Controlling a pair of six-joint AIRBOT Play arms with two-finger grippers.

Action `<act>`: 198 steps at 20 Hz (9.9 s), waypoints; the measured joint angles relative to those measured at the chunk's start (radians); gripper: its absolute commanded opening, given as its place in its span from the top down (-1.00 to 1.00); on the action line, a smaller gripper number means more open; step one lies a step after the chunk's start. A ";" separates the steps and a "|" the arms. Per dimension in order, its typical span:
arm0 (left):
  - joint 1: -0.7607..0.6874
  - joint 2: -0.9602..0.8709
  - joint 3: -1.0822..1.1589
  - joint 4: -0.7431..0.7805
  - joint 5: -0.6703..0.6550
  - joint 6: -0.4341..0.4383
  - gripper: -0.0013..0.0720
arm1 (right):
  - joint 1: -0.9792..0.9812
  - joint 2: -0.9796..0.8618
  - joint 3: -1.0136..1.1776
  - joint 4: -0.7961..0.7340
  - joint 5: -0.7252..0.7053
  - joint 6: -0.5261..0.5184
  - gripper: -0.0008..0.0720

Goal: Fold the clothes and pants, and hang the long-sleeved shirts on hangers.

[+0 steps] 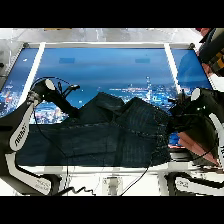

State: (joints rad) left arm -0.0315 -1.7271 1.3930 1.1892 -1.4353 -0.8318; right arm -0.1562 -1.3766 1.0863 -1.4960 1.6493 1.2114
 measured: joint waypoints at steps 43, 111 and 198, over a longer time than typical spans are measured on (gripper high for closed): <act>0.549 0.255 0.160 0.554 0.299 -0.296 0.89 | -0.024 0.000 0.002 -0.001 -0.523 0.154 -0.54; 0.763 -0.143 0.067 -0.151 0.774 -0.181 0.75 | 0.052 -0.210 0.002 0.426 -1.113 0.111 0.89; 0.781 0.140 -0.116 -0.376 0.746 -0.103 -0.91 | 0.032 0.191 -0.591 0.757 -1.274 0.040 0.89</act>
State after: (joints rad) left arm 0.7498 -1.5871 1.2766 0.8135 -0.6891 -0.9352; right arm -0.1246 -1.1854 0.4957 -0.7387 0.3752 1.2518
